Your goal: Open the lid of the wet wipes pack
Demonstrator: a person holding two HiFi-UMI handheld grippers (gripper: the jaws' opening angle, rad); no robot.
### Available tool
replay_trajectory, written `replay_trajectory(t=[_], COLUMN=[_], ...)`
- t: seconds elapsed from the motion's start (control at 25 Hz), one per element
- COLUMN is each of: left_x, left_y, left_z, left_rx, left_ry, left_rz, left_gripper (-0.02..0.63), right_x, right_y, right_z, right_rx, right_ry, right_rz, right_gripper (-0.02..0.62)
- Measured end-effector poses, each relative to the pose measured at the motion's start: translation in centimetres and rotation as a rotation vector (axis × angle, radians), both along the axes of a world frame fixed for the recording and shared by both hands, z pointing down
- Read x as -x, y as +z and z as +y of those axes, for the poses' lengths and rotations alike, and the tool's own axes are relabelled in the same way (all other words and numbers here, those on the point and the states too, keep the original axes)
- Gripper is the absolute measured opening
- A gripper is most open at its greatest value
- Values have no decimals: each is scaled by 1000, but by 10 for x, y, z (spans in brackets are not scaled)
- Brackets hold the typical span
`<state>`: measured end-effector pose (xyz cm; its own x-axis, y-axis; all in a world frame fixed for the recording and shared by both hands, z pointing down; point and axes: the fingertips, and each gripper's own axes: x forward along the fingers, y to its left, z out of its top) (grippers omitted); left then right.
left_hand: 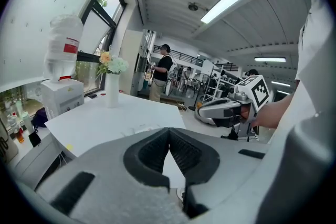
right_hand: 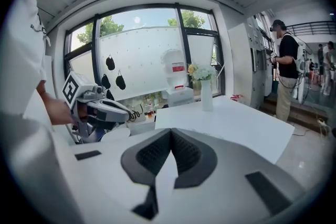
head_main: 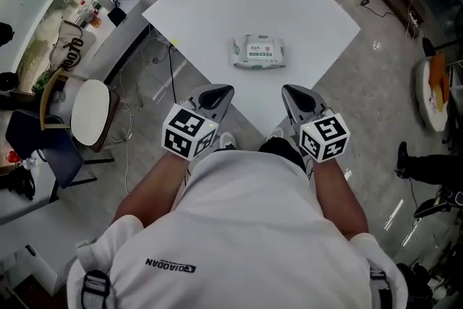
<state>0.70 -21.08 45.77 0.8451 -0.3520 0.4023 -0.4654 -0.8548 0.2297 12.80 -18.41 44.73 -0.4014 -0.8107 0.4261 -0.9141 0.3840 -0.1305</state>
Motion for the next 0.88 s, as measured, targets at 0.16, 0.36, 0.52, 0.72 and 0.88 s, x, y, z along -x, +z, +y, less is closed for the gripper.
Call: replay_trajectory(t=[0.16,0.36,0.52,0.72,0.88], left_x=[3,2,-1,2,2], left_y=[4,6,4,5,6], left_z=[-11,-14,-16,-24,-25], left_rx=[3,10,11,9,11], left_ry=[-18,-39,-41,-63,-67], left_rz=[4,4,-4,-9,-15], left_gripper=[5,5,5,5,5], right_x=[0,-1,-3,-5,-6], right_y=[4,5,5,9,12], right_z=[-12,-22,-30,-37,-39], right_rx=[2,0,-7,-16,-20], right_ry=[-7,-26,-31,-41,-56], right_rz=[8,7,3,17,47], right_gripper=[8,8,8,8,8])
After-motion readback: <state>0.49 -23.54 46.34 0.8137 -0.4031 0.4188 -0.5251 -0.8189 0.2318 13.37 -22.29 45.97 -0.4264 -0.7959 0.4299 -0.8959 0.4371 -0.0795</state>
